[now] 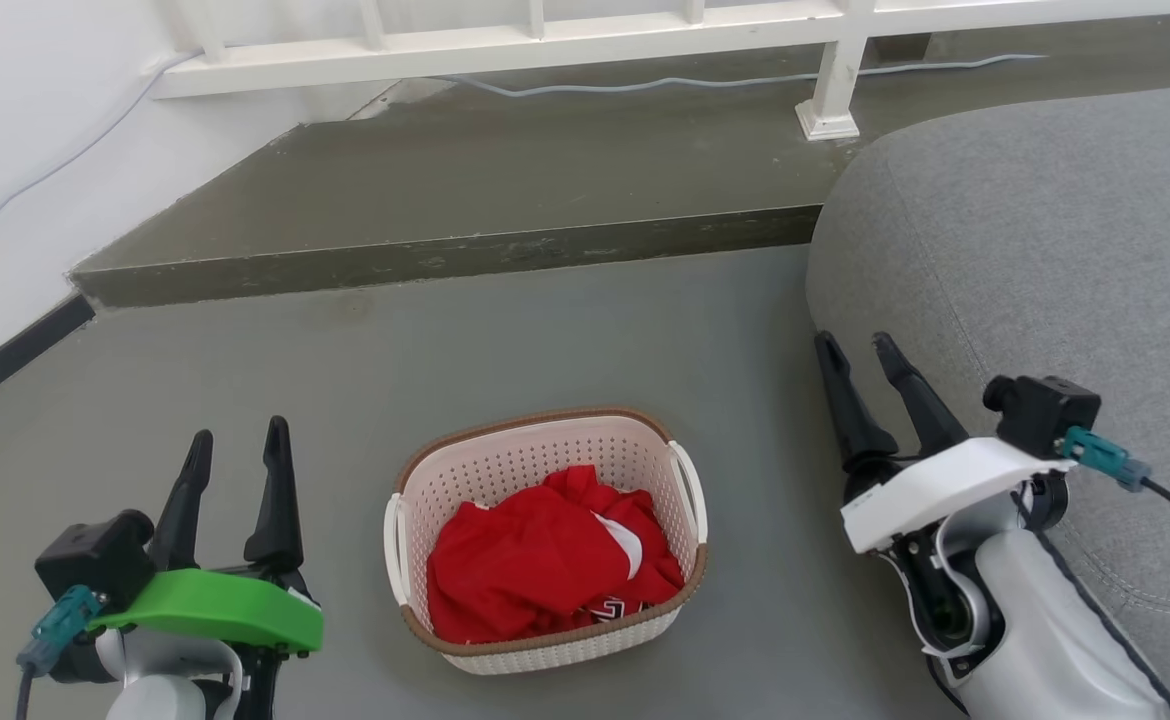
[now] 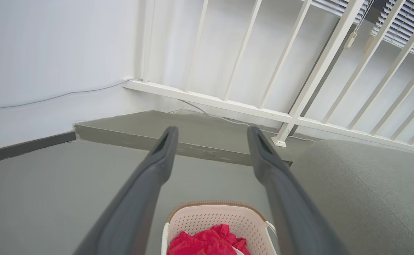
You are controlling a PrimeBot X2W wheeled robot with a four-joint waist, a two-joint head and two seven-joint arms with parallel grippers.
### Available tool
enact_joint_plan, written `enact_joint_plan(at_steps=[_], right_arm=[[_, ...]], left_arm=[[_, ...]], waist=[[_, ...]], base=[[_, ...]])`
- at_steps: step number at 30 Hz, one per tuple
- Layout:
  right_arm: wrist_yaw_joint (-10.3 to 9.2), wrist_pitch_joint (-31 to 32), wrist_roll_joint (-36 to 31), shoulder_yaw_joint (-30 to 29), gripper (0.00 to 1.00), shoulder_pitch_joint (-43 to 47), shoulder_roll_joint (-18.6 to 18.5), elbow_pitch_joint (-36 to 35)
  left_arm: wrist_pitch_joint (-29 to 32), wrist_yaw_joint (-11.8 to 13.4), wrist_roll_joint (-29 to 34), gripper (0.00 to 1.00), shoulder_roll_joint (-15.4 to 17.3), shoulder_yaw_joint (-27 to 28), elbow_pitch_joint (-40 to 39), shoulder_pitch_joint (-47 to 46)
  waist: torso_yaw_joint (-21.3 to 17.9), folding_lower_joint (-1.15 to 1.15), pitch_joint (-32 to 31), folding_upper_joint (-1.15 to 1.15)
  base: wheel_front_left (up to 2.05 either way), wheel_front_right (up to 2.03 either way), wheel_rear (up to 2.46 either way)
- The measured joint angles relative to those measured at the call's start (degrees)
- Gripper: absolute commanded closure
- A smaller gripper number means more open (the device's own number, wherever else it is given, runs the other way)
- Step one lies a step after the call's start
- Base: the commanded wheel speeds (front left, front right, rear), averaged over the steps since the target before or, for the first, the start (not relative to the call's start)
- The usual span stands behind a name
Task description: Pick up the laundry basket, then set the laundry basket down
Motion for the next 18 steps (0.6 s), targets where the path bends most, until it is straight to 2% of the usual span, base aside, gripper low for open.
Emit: enact_joint_plan(at_steps=[18], right_arm=[[-0.3,-3.2,-11.6,3.0,0.0,-1.1,0.7,0.0]], left_arm=[[-3.2,0.0,11.4,0.0,-0.6,-0.4,-1.6,0.0]], waist=[[0.0,0.0,0.5,0.0]], base=[[0.0,0.0,0.0]])
